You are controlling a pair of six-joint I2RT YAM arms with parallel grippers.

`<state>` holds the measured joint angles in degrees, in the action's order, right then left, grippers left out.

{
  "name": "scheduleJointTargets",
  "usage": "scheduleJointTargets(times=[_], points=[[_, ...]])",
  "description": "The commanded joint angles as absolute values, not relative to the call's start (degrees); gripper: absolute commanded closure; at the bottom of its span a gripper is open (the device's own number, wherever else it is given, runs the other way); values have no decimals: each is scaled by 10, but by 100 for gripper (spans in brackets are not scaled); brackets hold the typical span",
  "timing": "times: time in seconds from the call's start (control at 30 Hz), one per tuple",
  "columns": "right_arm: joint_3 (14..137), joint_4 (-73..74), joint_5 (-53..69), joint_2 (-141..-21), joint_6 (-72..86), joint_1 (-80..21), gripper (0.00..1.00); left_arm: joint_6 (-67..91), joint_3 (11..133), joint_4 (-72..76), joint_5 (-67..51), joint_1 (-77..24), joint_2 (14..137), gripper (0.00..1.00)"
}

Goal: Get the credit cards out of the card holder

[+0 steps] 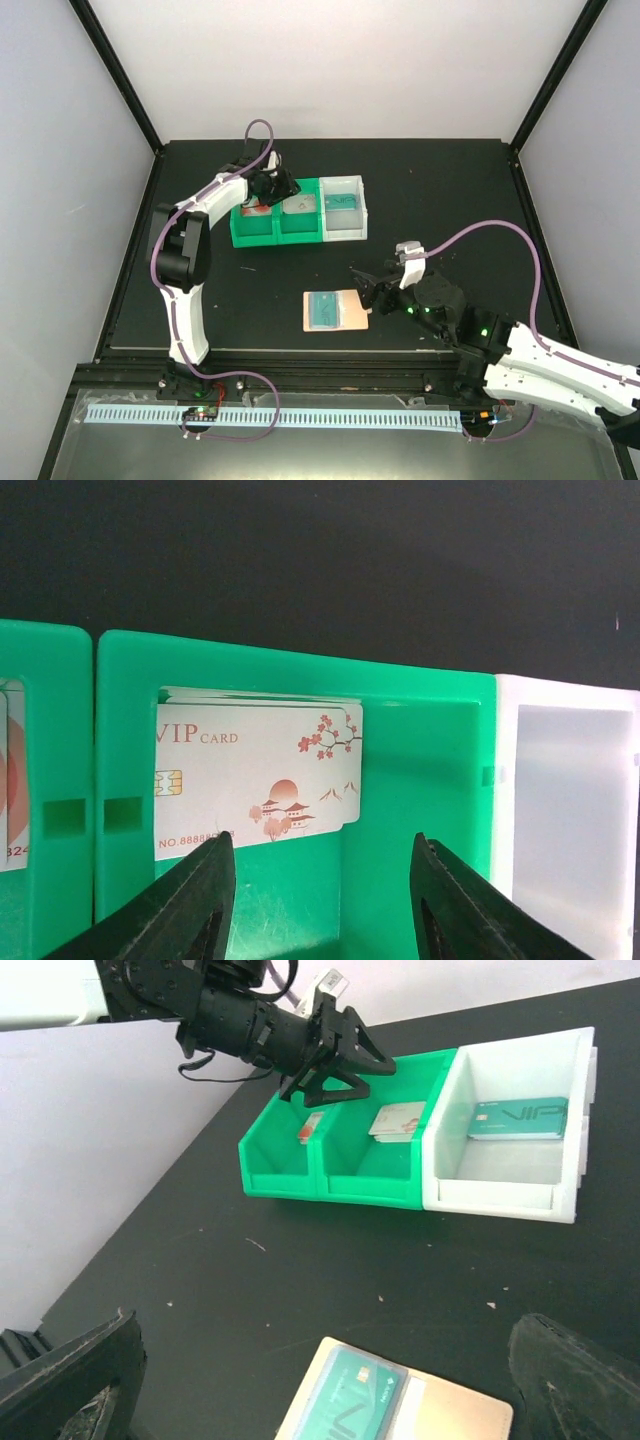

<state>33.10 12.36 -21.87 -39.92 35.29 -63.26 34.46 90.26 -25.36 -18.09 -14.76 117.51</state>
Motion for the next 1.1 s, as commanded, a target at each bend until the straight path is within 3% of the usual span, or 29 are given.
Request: scheduleJointTargets(times=[0.0, 0.37, 1.07], points=[[321, 91, -186, -381, 362, -631, 0, 329, 936, -277, -199, -154, 1149, 48], [329, 108, -106, -413, 368, -632, 1, 285, 887, -338, -193, -169, 1050, 29], [365, 153, -31, -515, 392, -625, 16, 289, 453, -224, -319, -180, 712, 33]])
